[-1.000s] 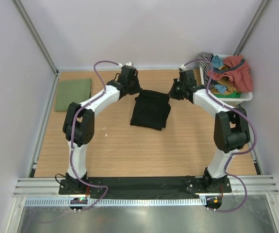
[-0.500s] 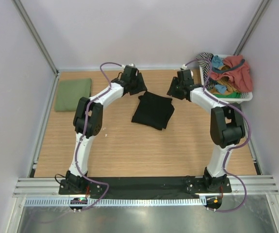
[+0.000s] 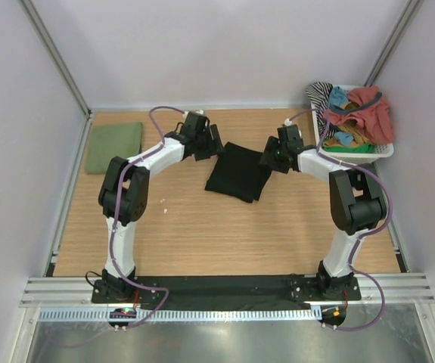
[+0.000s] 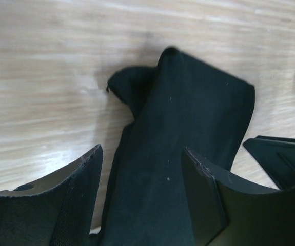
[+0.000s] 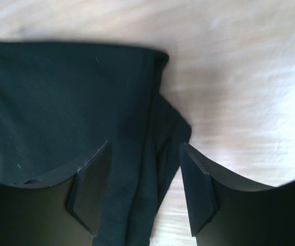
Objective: Fold and stack the tank tops
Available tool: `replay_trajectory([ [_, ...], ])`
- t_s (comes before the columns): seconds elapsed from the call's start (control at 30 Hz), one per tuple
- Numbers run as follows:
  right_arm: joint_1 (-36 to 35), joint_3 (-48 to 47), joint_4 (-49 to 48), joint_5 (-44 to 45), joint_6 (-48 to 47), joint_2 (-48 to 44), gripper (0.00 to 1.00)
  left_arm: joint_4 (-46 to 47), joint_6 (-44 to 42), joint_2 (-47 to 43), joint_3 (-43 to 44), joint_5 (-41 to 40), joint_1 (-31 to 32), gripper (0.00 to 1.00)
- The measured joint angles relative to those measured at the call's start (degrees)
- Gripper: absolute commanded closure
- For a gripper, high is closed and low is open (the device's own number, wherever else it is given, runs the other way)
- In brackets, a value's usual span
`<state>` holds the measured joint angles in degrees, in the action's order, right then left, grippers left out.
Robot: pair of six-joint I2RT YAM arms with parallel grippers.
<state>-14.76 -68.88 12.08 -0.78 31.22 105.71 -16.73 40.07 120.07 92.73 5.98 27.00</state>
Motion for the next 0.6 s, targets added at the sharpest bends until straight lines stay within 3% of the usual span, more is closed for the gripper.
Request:
replay_trajectory([
  [0.2,0.00,5.86,-2.75,-4.35,2.91,-0.31,0.42,1.33,1.81,0.63,-3.08,2.73,0.37,0.43],
  [0.47,0.07,6.23,-10.97,-12.17,7.32,3.19,0.78,5.07,6.62,2.38,-6.36,4.37,0.31,0.94],
  [0.6,0.79,6.01,-16.00,-18.84,9.75,6.60,0.88,9.70,10.14,2.03,-11.58,4.70,-0.39,0.98],
])
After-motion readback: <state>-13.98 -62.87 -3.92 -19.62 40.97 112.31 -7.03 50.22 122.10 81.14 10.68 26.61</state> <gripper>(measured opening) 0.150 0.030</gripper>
